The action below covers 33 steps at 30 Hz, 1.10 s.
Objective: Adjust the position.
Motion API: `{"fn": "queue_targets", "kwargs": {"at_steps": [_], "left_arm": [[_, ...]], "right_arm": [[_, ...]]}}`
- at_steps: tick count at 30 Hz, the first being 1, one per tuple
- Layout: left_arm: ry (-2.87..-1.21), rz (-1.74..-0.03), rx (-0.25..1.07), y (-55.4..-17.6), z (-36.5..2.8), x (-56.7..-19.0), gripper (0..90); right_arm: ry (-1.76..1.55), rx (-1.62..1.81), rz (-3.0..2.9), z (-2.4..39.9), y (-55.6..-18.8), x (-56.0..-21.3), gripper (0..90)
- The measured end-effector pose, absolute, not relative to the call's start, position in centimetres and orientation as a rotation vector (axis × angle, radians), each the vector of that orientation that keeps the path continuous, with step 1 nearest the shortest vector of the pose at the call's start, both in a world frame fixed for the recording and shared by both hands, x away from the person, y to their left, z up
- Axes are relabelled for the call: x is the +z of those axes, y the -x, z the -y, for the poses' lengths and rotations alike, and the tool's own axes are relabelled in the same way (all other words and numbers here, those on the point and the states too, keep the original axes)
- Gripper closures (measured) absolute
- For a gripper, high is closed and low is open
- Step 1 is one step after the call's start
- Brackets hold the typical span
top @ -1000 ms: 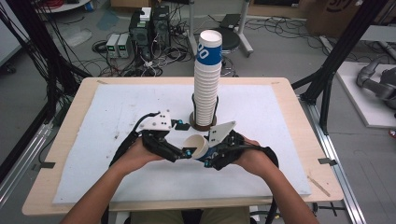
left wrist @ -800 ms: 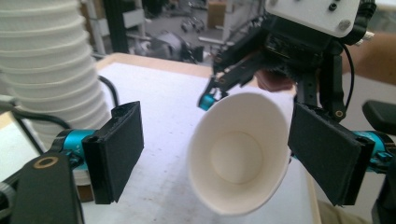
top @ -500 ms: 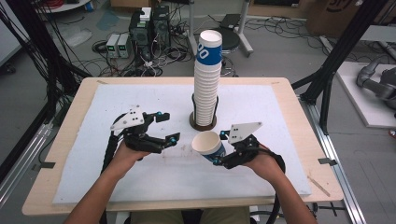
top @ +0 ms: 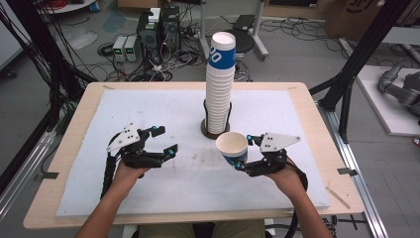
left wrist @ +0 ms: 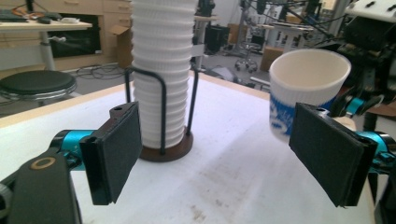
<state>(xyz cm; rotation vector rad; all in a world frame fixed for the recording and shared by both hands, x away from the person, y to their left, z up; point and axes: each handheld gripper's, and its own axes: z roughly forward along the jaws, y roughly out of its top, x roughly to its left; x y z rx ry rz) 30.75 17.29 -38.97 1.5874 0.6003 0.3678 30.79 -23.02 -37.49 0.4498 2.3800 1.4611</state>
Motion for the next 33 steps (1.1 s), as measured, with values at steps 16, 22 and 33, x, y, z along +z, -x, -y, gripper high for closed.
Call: {"fn": "queue_targets", "kwargs": {"at_steps": [16, 22, 33], "left_arm": [[-1.590, -0.653, 0.433, -30.3, -19.2, -41.1, 17.5], [-1.597, -0.657, 0.438, -30.2, -19.2, -41.3, 17.5], [-1.587, -0.651, 0.447, -30.0, -19.0, -41.2, 17.5]], "right_arm": [[-0.646, 1.537, -2.142, 26.9, -30.6, -38.7, 29.1], [-0.683, 1.540, -2.101, 27.8, -30.6, -38.7, 29.1], [-0.698, 1.537, -2.079, 28.3, -30.4, -38.6, 29.1]]}}
